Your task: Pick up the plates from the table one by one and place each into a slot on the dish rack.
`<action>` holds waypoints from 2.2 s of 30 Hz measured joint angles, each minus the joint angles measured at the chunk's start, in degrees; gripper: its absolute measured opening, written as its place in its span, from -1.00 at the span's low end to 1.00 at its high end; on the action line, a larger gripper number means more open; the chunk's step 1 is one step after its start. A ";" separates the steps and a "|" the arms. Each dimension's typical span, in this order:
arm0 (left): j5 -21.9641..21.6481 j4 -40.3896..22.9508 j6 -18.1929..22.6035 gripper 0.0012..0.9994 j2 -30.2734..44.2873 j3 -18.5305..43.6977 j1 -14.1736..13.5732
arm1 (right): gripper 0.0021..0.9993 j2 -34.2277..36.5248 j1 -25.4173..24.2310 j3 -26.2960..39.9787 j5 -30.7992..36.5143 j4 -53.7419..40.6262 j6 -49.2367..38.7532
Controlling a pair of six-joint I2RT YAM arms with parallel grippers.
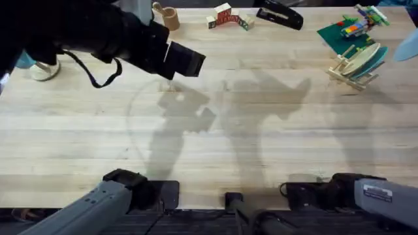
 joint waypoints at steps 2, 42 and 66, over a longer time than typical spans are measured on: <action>0.00 0.00 0.00 0.99 -0.01 0.00 0.00 | -0.94 1.77 -2.32 1.03 0.23 0.24 0.02; 0.00 0.00 -0.02 0.99 -0.01 0.00 0.00 | -0.94 17.41 -10.53 1.47 -2.11 9.44 -3.52; 0.00 0.00 -0.03 0.99 -0.01 0.00 0.02 | -0.94 17.39 -14.75 1.47 -1.60 5.66 -5.73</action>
